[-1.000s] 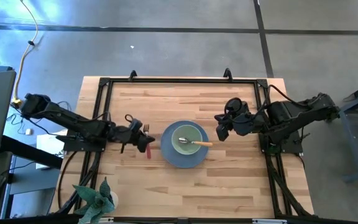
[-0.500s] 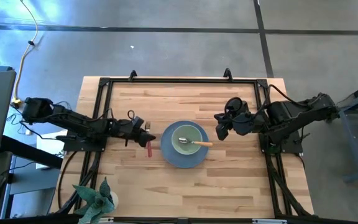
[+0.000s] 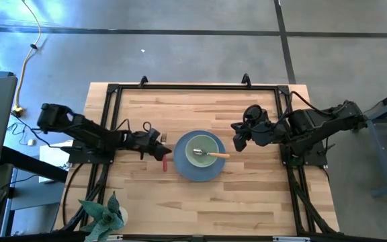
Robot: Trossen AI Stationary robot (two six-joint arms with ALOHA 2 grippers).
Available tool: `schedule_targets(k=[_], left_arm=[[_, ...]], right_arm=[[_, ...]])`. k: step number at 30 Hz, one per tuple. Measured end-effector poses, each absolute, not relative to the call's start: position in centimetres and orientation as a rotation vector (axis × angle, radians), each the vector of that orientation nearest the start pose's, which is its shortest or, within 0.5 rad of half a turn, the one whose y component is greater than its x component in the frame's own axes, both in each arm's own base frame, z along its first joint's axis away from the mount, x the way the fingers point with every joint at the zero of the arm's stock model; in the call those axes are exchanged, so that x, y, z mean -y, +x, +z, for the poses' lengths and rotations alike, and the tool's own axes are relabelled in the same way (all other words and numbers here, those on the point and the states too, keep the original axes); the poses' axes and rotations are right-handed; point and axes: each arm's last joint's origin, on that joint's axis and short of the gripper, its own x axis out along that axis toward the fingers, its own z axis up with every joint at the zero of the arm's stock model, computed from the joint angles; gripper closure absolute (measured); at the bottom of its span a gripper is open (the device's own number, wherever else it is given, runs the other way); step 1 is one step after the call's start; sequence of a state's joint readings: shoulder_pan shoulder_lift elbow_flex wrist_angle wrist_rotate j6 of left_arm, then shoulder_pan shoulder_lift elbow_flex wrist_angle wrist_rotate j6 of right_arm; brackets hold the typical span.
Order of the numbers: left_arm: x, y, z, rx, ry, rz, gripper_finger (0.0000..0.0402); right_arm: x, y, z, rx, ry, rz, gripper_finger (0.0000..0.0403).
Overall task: Set table place
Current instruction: Move the red fork to the left of the blue plate
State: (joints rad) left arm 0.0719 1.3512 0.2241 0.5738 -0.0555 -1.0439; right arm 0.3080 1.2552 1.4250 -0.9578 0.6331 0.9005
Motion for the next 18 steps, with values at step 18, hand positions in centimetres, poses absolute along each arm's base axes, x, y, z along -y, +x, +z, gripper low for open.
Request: schedule_targets(k=[18], left_arm=[[-1.6, 19.2, 9.1, -0.418, -1.079, 0.453, 0.0391]], right_arm=[[-5.6, 22.9, 39.0, -0.522, 0.512, -0.554, 0.0403]])
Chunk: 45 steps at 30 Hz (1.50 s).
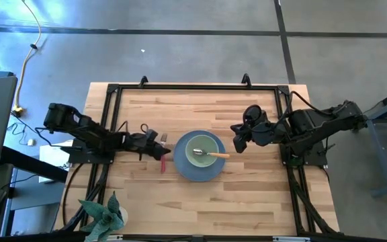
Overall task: Set table place
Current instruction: Move the red fork to the left of the blue plate
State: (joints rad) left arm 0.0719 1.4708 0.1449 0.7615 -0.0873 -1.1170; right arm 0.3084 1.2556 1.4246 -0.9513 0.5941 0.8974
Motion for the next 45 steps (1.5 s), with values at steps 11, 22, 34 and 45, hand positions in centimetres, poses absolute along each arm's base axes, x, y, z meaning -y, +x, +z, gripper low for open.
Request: schedule_targets(k=[11, 22, 34, 45], left_arm=[[-1.6, 18.6, 9.0, -0.383, -1.094, 0.46, 0.0391], [-1.7, 18.6, 8.9, -0.384, -1.105, 0.481, 0.0391], [-1.7, 20.2, 9.2, -0.496, -1.132, 0.522, 0.0391], [-1.8, 22.0, 10.0, -0.74, -1.054, 0.636, 0.0391]], right_arm=[[-5.6, 22.9, 39.1, -0.518, 0.509, -0.549, 0.0403], [-5.6, 23.0, 39.2, -0.507, 0.516, -0.544, 0.0403], [-5.6, 23.0, 39.2, -0.509, 0.509, -0.542, 0.0403], [-5.7, 23.0, 39.1, -0.525, 0.499, -0.52, 0.0403]])
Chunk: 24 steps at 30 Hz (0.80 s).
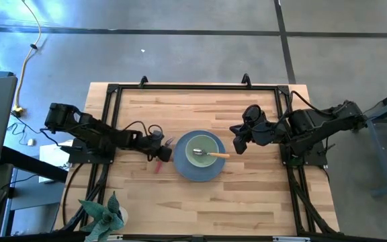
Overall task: Set table place
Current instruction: Move the red fork to the left of the blue plate
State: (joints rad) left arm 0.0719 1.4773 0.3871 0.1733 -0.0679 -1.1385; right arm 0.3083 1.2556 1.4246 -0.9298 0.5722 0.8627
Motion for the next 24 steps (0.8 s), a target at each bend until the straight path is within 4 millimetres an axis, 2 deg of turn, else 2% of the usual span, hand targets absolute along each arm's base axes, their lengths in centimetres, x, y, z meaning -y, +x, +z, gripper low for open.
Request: schedule_targets(k=[24], left_arm=[[-2.26, 21.57, 9.88, -0.625, -1.059, 0.854, 0.0391]], right_arm=[[-5.77, 23.04, 39.15, -0.549, 0.457, -0.476, 0.0403]])
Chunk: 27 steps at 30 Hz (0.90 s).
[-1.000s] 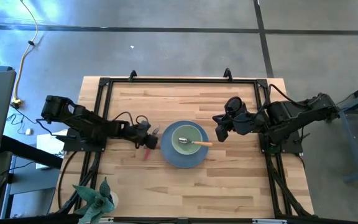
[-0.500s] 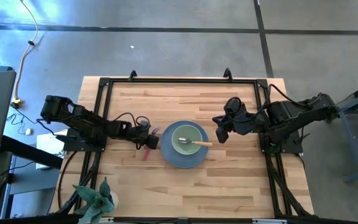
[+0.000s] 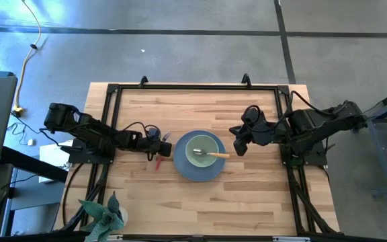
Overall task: Set table place
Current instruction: Move the red fork to the left of the blue plate
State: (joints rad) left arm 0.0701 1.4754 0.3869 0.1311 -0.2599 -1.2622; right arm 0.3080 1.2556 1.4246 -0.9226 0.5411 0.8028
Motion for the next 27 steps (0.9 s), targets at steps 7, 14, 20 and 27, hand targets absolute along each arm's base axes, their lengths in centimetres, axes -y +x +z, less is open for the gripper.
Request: schedule_targets(k=[7, 14, 20, 27], left_arm=[[-2.28, 21.57, 9.88, -0.624, -1.066, 0.857, 0.0349], [-2.27, 21.61, 9.91, -0.625, -1.076, 0.848, 0.0325], [-2.27, 21.58, 9.89, -0.633, -1.07, 0.843, 0.0341], [-2.24, 21.45, 10.41, -0.632, -1.058, 0.816, 0.0346]], right_arm=[[-5.78, 23.04, 39.15, -0.554, 0.439, -0.47, 0.0403], [-5.77, 23.04, 39.15, -0.554, 0.439, -0.47, 0.0403], [-5.79, 23.05, 39.14, -0.558, 0.442, -0.463, 0.0403], [-5.89, 23.14, 39.22, -0.557, 0.457, -0.44, 0.0403]])
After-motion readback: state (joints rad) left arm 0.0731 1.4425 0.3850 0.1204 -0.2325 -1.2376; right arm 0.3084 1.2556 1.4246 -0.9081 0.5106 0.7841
